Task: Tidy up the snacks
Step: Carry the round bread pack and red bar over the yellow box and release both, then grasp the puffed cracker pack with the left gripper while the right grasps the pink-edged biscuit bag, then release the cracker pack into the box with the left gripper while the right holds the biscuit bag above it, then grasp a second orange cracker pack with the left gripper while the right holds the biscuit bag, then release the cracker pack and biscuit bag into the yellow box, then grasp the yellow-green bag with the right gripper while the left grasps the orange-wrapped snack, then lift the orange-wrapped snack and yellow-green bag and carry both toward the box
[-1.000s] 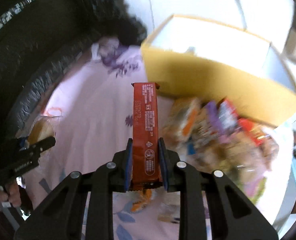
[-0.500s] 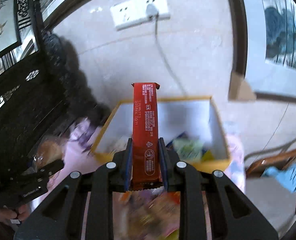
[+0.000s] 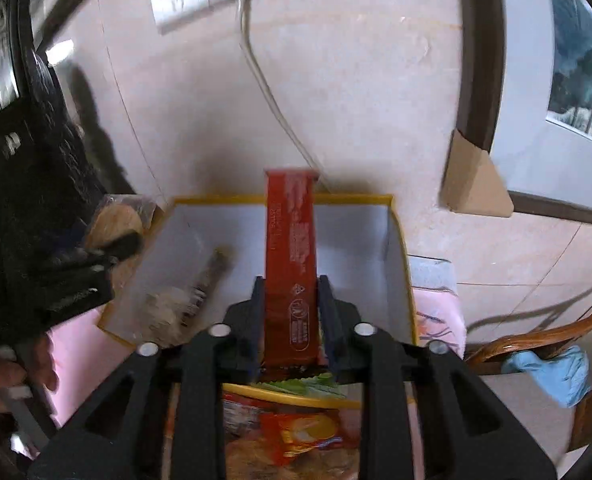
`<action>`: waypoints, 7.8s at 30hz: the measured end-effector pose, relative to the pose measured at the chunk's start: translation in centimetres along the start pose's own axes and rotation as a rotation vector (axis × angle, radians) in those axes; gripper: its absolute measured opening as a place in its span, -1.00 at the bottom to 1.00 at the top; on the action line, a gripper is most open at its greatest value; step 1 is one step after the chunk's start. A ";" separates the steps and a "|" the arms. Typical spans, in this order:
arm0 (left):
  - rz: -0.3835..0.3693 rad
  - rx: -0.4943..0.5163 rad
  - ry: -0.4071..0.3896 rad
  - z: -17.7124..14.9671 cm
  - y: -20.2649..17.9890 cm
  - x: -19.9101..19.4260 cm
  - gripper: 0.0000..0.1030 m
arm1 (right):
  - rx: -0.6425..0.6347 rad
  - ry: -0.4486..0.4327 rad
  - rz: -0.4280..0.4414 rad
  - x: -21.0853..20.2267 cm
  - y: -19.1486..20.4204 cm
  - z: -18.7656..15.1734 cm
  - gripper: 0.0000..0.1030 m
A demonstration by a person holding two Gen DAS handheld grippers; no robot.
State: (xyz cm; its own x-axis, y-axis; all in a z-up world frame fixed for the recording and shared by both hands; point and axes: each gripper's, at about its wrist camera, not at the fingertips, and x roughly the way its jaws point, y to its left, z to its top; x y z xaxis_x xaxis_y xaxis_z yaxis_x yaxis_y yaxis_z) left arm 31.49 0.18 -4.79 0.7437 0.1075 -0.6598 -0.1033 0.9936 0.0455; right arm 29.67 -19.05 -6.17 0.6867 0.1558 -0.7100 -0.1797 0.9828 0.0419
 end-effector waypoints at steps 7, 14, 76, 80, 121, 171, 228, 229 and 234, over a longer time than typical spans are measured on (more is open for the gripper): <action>0.019 0.056 0.055 -2.8 2.1 -2.2 0.96 | -0.112 0.037 0.040 -2.6 1.0 -4.9 0.97; -0.013 0.103 0.158 -9.6 5.0 -3.5 0.96 | -0.259 0.259 0.259 -1.1 4.3 -14.2 0.97; -0.023 -0.121 0.298 -14.1 9.1 2.3 0.86 | 0.215 -0.026 0.212 -7.0 -2.2 -3.9 0.01; 0.084 -0.140 0.421 -16.6 10.9 5.7 0.86 | 0.197 -0.019 0.198 -8.2 -2.6 -5.1 0.01; 0.155 -0.294 0.493 -16.6 13.7 10.8 0.79 | 0.228 -0.006 0.311 -10.7 0.0 -9.1 0.01; 0.062 0.219 0.140 -13.0 3.8 -4.8 0.96 | 0.061 0.222 -0.046 -4.7 0.3 -13.7 0.97; -0.254 -0.010 0.447 -24.6 8.9 -2.4 -0.09 | 0.721 0.008 0.366 -23.5 -3.3 -19.5 -0.65; -0.287 -0.047 0.451 -24.5 9.2 -2.8 -0.10 | 0.717 0.009 0.374 -23.4 -3.2 -19.4 -0.65; -0.259 0.007 0.394 -23.2 8.7 -4.7 -0.11 | 0.687 0.009 0.401 -23.3 -2.4 -18.6 -0.66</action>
State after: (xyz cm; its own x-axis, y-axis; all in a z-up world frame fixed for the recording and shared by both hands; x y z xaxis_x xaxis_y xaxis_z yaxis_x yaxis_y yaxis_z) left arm 11.79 7.50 -18.71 0.4369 -0.1642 -0.8844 0.0583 0.9863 -0.1543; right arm 1.03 -26.92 -2.77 0.6554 0.5131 -0.5543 0.0643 0.6932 0.7179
